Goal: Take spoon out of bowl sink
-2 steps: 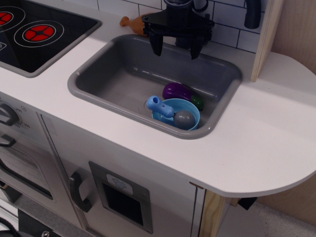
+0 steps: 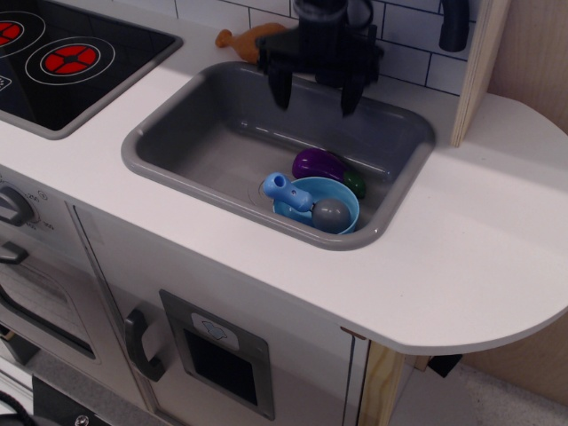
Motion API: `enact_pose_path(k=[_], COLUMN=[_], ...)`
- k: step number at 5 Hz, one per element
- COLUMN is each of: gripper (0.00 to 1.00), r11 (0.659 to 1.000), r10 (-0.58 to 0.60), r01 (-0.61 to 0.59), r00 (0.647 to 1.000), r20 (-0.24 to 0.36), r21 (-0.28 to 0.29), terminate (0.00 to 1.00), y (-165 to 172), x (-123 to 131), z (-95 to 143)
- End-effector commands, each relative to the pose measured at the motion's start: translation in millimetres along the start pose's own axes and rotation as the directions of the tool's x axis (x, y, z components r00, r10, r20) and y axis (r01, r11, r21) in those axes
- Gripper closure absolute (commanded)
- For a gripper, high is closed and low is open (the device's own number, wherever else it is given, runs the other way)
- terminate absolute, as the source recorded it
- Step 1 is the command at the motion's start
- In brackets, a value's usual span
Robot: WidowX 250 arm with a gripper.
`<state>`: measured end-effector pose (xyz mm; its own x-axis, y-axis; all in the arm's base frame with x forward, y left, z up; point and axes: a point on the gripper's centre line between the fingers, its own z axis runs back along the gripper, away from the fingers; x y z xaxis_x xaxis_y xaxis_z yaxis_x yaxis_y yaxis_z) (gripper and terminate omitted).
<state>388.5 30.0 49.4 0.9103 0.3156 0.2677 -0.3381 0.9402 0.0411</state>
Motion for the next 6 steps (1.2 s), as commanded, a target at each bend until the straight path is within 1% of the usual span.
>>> enact_pose_path(k=[1,2,3,4,5,6], gripper=[0.00,0.00,0.00,0.00,0.00,0.00], r11=[0.885,0.740,0.551,0.323,0.076,0.016], r10=[-0.464,-0.672,-0.835,-0.946,-0.995,-0.997], r01=[0.450,0.653,0.818,0.930,0.985,0.987], r00=[0.874,0.723,0.540,0.309,0.065,0.004], r20=[-0.147,-0.161,-0.109,-0.100,-0.073,-0.079], r21=[-0.121,-0.162,-0.164,-0.176,-0.155,-0.157], terminate=[0.00,0.00,0.00,0.00,0.00,0.00], y=[22.0,28.7,34.5,28.7,19.0,17.8], x=[10.0,4.7,-8.3,-26.7,-39.6,-43.2], z=[29.2,39.2,38.6,32.0,22.1,13.8])
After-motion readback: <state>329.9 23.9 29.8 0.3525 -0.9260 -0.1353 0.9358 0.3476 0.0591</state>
